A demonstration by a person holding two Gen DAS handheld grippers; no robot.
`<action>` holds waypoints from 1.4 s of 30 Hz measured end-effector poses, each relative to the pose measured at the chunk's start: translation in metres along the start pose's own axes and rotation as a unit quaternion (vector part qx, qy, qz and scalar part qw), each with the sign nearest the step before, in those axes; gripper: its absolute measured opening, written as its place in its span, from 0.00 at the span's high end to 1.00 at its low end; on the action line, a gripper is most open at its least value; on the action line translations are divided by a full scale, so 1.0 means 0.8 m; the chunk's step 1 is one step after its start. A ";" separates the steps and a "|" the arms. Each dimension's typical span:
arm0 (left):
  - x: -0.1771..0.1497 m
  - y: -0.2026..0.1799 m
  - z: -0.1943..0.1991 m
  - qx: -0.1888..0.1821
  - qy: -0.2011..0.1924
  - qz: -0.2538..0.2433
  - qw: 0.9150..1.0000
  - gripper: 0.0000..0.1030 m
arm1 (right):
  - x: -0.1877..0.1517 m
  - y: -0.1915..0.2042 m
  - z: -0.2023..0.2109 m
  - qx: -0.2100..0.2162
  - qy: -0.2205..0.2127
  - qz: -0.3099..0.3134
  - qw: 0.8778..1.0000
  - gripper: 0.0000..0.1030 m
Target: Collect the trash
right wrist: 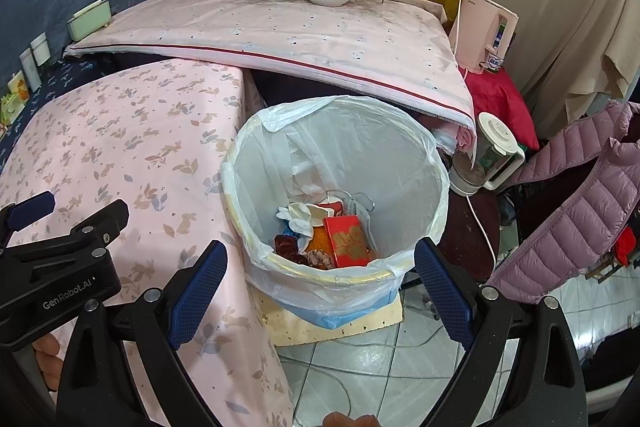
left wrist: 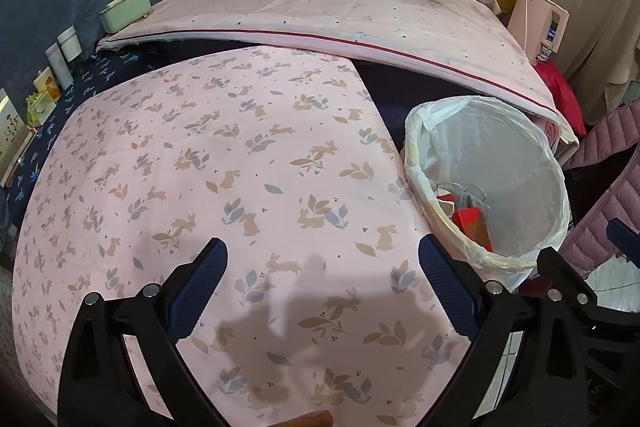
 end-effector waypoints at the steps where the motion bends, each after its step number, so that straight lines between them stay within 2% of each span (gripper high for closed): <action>1: -0.001 0.000 0.000 -0.001 0.000 0.001 1.000 0.11 | 0.000 0.000 0.000 0.000 0.000 0.000 1.000 0.12; 42: -0.005 -0.002 -0.002 0.006 -0.001 0.002 1.000 0.11 | -0.004 -0.005 -0.005 -0.002 0.002 0.000 1.000 0.12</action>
Point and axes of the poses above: each gripper's, at about its wrist camera, not at the fingertips, and z roughly against the way its jaws point, y to its left, x to its top, the point moved 4 cm from there along -z, roughly the way its jaws point, and after that the axes turned 9 degrees about z, right-handed, at the moved point
